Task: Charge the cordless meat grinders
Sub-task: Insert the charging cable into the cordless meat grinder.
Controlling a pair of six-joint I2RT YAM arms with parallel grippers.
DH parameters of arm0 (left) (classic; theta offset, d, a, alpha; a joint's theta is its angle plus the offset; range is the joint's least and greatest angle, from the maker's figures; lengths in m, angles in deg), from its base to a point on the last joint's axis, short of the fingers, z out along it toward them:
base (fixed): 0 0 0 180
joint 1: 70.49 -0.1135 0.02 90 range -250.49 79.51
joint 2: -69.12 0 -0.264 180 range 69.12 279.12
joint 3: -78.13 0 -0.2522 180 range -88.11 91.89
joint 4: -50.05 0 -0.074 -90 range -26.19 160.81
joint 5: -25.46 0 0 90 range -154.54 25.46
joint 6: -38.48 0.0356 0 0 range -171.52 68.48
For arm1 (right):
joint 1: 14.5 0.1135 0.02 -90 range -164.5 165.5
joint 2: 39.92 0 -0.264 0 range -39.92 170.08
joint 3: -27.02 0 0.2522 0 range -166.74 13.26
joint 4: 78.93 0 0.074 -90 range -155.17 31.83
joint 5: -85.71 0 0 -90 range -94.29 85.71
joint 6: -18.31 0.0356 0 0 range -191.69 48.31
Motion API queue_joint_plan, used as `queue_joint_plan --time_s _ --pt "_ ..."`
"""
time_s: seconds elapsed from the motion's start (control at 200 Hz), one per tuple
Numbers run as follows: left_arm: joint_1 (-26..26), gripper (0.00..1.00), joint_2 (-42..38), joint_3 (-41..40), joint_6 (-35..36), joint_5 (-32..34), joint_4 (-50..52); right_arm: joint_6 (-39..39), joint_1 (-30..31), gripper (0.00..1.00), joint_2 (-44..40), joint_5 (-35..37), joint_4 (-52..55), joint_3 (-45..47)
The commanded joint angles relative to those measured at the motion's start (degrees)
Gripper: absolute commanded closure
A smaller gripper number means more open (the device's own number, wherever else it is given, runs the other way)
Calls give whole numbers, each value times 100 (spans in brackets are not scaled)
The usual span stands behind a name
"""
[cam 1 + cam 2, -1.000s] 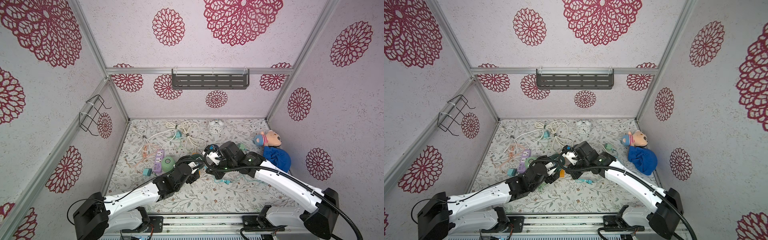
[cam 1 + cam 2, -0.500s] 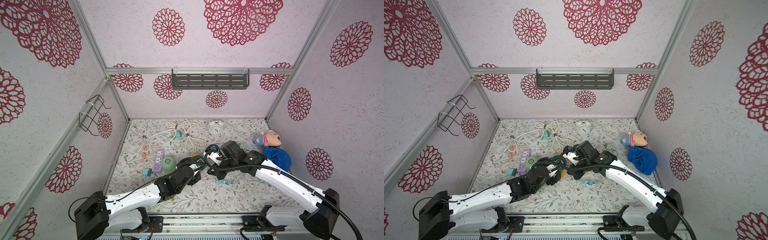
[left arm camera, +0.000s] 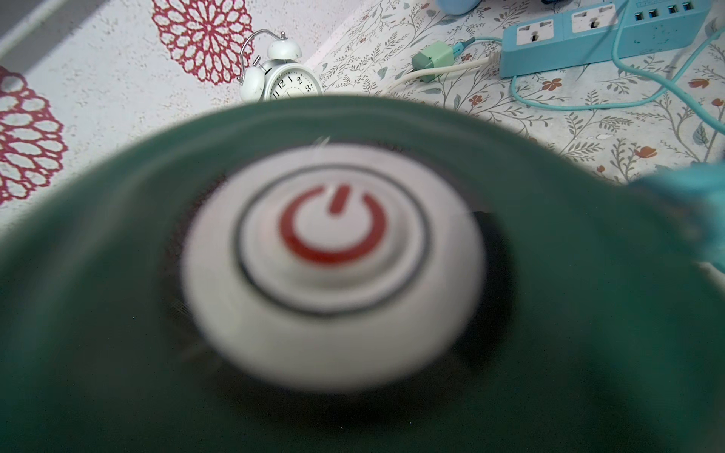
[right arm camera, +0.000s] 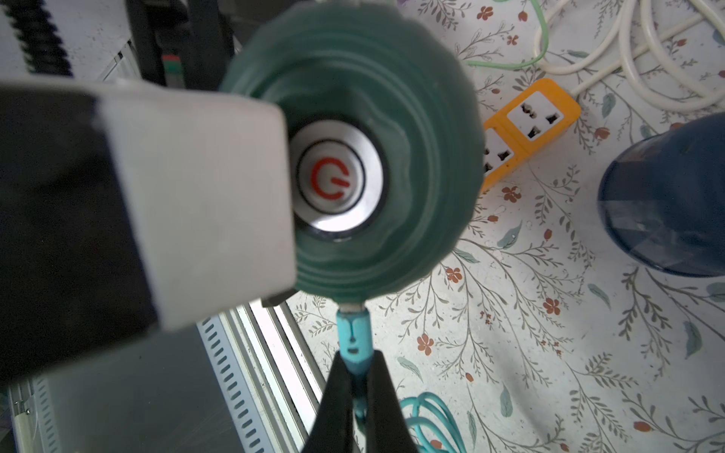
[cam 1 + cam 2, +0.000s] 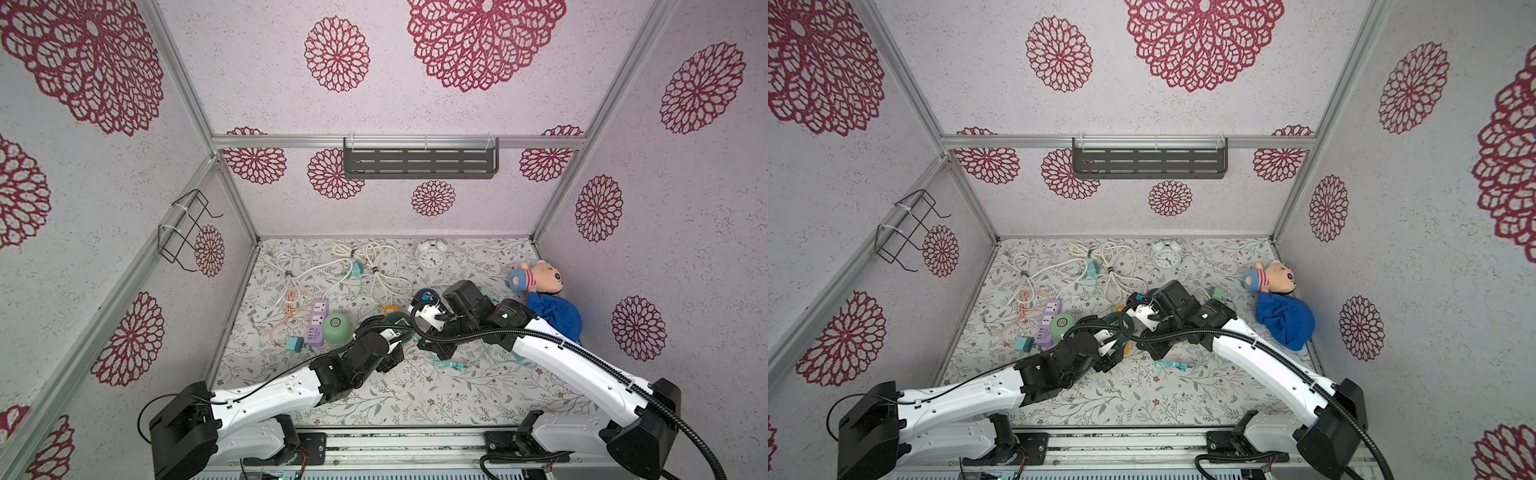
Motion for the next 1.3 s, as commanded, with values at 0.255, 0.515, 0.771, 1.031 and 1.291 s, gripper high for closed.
queue_joint_plan --time_s 0.255,0.515,0.771,1.031,1.291 --pt "671 49 99 131 323 -885 -67 -122 -337 100 336 423 -1466 -824" --pt "692 49 34 95 321 -892 -39 -430 -401 100 445 403 -1126 -1070" --pt "734 50 105 177 261 -934 -160 -250 -384 100 602 174 -1310 -1068" --pt "912 50 256 228 246 -879 -179 -137 -438 100 538 294 -1567 -1085" --pt "1033 50 307 190 149 -804 -302 -53 -580 100 552 -58 -1621 -1149"
